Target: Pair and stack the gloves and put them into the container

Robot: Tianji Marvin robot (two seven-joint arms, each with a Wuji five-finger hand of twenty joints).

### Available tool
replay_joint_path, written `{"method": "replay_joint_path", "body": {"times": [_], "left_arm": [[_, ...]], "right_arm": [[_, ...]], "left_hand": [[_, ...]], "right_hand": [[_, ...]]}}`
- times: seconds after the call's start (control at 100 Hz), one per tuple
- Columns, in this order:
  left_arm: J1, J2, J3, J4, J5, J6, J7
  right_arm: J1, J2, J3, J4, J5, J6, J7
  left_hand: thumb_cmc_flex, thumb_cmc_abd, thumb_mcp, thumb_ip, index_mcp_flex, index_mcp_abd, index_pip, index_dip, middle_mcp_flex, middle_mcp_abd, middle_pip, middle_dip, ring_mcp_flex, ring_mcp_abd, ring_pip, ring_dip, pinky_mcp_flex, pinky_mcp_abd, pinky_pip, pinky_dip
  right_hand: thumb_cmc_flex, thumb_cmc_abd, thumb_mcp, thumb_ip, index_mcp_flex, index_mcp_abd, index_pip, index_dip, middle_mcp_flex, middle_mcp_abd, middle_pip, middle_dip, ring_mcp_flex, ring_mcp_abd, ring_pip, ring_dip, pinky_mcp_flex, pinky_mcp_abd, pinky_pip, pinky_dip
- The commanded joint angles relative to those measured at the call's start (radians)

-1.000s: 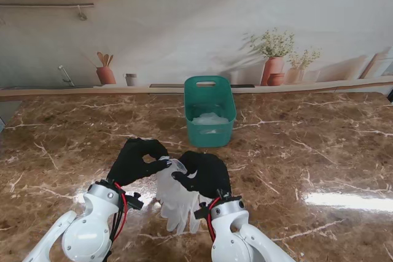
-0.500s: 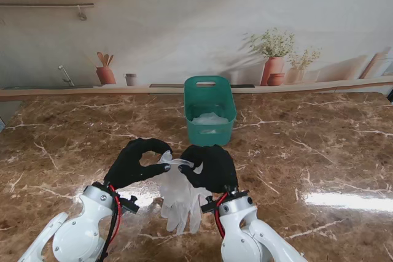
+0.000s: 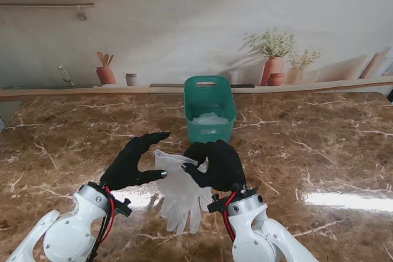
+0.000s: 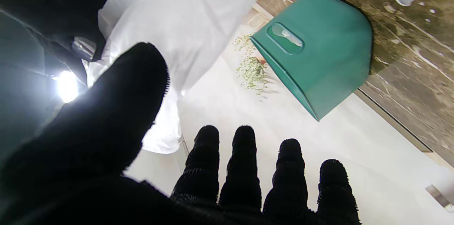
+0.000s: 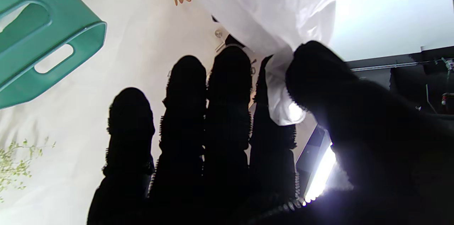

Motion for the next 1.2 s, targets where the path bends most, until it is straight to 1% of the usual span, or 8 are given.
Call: {"method": "replay_joint_path", "body": {"times": [0.0, 0.07, 0.09, 0.17, 0.3, 0.6, 0.83, 1.19], "left_arm": [[-0.003, -0.007, 0.006, 0.004, 0.001, -0.021, 0.002], [-0.003, -0.009, 0.010, 0.003, -0.007, -0.036, 0.008], [-0.003, -0.011, 0.012, 0.003, -0.008, -0.038, 0.018], [-0.001, -0.017, 0.016, 0.003, -0.006, -0.057, 0.047], [0.026, -0.008, -0.005, -0.024, -0.035, -0.083, 0.004], [0.090, 0.037, -0.050, -0.099, -0.131, -0.118, -0.199], [0.156, 0.049, -0.083, -0.119, -0.164, -0.119, -0.253], [0.124, 0.043, -0.064, -0.040, -0.135, -0.034, -0.243]], "right_arm": [[-0.022, 0.009, 0.008, -0.015, -0.001, -0.008, 0.029], [-0.032, 0.015, 0.020, -0.025, -0.007, -0.014, 0.046], [-0.036, 0.016, 0.025, -0.028, -0.008, -0.016, 0.051], [-0.056, 0.022, 0.045, -0.046, -0.010, -0.024, 0.074], [-0.099, 0.036, 0.093, -0.081, -0.020, -0.049, 0.132], [-0.231, 0.061, 0.209, -0.182, -0.006, -0.136, 0.265], [-0.286, 0.081, 0.256, -0.229, 0.096, -0.169, 0.432], [-0.139, 0.089, 0.175, -0.132, 0.160, -0.039, 0.516]], "left_hand": [[-0.035, 0.020, -0.033, 0.025, 0.145, -0.020, 0.129, 0.067, 0.108, -0.010, 0.021, 0.013, 0.050, -0.029, 0.017, 0.012, 0.001, -0.035, -0.026, 0.008], [0.001, 0.048, -0.026, 0.029, 0.262, -0.079, 0.334, 0.201, 0.230, -0.019, 0.053, 0.050, 0.108, -0.027, 0.045, 0.035, -0.006, -0.038, 0.000, 0.059], [0.107, 0.039, -0.143, -0.014, 0.332, -0.140, 0.460, 0.250, 0.291, -0.023, 0.072, 0.076, 0.142, -0.022, 0.063, 0.055, -0.010, -0.035, 0.014, 0.104], [0.216, 0.078, -0.215, -0.019, 0.452, -0.236, 0.695, 0.260, 0.516, -0.038, 0.133, 0.166, 0.300, -0.001, 0.145, 0.116, 0.003, -0.027, 0.063, 0.173], [0.210, 0.062, -0.176, -0.025, 0.516, -0.188, 0.717, 0.218, 0.777, -0.015, 0.094, 0.297, 0.498, 0.031, 0.281, 0.210, 0.042, 0.012, 0.183, 0.214], [0.193, 0.070, -0.184, -0.033, 0.584, -0.085, 0.716, 0.147, 0.943, 0.028, 0.190, 0.109, 0.650, 0.026, 0.382, 0.247, 0.020, 0.016, 0.542, 0.065], [0.190, 0.065, -0.180, -0.031, 0.596, -0.052, 0.729, 0.137, 1.020, 0.033, 0.207, 0.083, 0.709, 0.010, 0.411, 0.246, 0.039, -0.006, 0.601, 0.064], [0.190, 0.060, -0.164, -0.032, 0.594, -0.041, 0.732, 0.140, 1.018, 0.053, 0.211, 0.078, 0.707, 0.018, 0.410, 0.241, 0.031, -0.012, 0.614, 0.047]], "right_hand": [[0.000, 0.001, 0.067, 0.041, 0.043, -0.056, 0.022, -0.002, 0.032, -0.004, 0.005, 0.014, 0.031, -0.020, 0.021, 0.021, 0.003, 0.004, 0.045, 0.028], [0.000, -0.005, 0.069, 0.041, 0.045, -0.054, 0.025, -0.007, 0.037, -0.003, 0.005, 0.013, 0.036, -0.017, 0.021, 0.021, 0.006, 0.008, 0.049, 0.029], [-0.001, -0.007, 0.069, 0.042, 0.046, -0.053, 0.025, -0.008, 0.038, -0.003, 0.005, 0.013, 0.036, -0.016, 0.021, 0.021, 0.007, 0.009, 0.049, 0.029], [-0.006, -0.022, 0.079, 0.043, 0.050, -0.044, 0.031, -0.020, 0.046, 0.001, 0.004, 0.012, 0.043, -0.009, 0.023, 0.022, 0.009, 0.015, 0.056, 0.030], [-0.011, -0.031, 0.077, 0.031, 0.047, -0.016, 0.055, -0.088, 0.065, 0.015, -0.004, -0.004, 0.059, 0.007, 0.026, 0.024, 0.020, 0.027, 0.074, 0.030], [-0.010, 0.009, 0.040, 0.014, 0.049, 0.009, 0.079, -0.114, 0.077, 0.027, -0.009, -0.012, 0.067, 0.019, 0.034, 0.027, 0.023, 0.033, 0.091, 0.033], [-0.010, 0.032, 0.026, 0.025, 0.048, 0.017, 0.087, -0.109, 0.078, 0.032, -0.010, -0.015, 0.065, 0.022, 0.038, 0.030, 0.022, 0.031, 0.093, 0.032], [-0.012, 0.037, 0.009, 0.035, 0.045, 0.019, 0.082, -0.118, 0.079, 0.030, -0.012, -0.022, 0.068, 0.019, 0.038, 0.030, 0.027, 0.029, 0.094, 0.029]]}}
